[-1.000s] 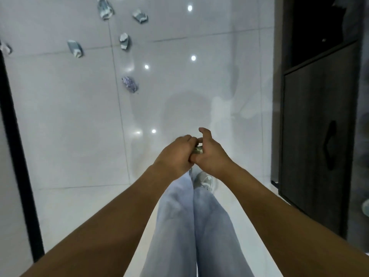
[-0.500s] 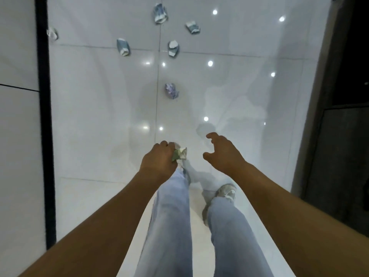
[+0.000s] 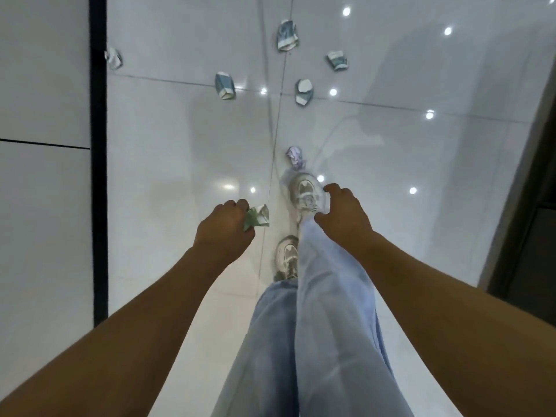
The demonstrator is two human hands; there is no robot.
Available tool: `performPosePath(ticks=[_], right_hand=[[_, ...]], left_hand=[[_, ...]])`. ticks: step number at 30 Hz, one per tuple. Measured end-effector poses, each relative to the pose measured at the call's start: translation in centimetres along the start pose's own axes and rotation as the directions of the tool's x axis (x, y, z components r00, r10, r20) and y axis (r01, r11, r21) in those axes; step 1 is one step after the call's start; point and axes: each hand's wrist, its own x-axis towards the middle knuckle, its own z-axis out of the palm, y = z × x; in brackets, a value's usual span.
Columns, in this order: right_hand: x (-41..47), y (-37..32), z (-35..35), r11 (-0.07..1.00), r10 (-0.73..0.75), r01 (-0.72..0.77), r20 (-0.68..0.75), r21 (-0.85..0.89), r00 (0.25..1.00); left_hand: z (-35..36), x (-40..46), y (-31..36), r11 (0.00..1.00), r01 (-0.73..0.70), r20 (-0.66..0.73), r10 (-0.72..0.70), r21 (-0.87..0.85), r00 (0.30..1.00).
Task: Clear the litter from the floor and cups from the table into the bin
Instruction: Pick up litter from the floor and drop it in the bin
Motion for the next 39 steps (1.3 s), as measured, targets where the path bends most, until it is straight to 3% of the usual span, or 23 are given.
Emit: performPosePath(ticks=[6,13,22,28,34,39], right_hand=[[5.2,-2.4,-1.7,0.998,0.058,-0.058,0.038,-0.002,0.998],[14.2,-3.7,-0.4,1.000,0.028,-0.027,-0.033,0.008,0.999],[27.6,0.1,8.5,0.992,0.123,-0.123,0.002,-0.022,0.992],[35.4,3.0,15.1,0.994,0.070,-0.065,0.056,-0.090,0.996],[38.3,2.9,17.6,0.998,0.007,-0.006,0.016,-0.066,1.000],[34.8,-1.2,13.0,0.999,-0.036,0.036,-0.005,-0.041,0.999]], left_hand=[[-3.7,5.4,-0.4,1.000,0.022,0.019,-0.022,-0.021,1.000],[-5.2,16.3,-1.4,1.000,0.012,-0.023,-0.012,-0.027,1.000],[2.4,28.3,-5.7,0.999,-0.023,0.035,0.024,-0.034,0.999],[8.0,35.3,-10.4,0.998,-0.030,0.056,0.033,-0.063,0.998],[9.6,37.4,-13.3,0.997,0.007,0.142,0.004,-0.077,0.990],[5.7,33.7,-13.2,0.995,0.048,0.123,-0.036,-0.093,0.992]])
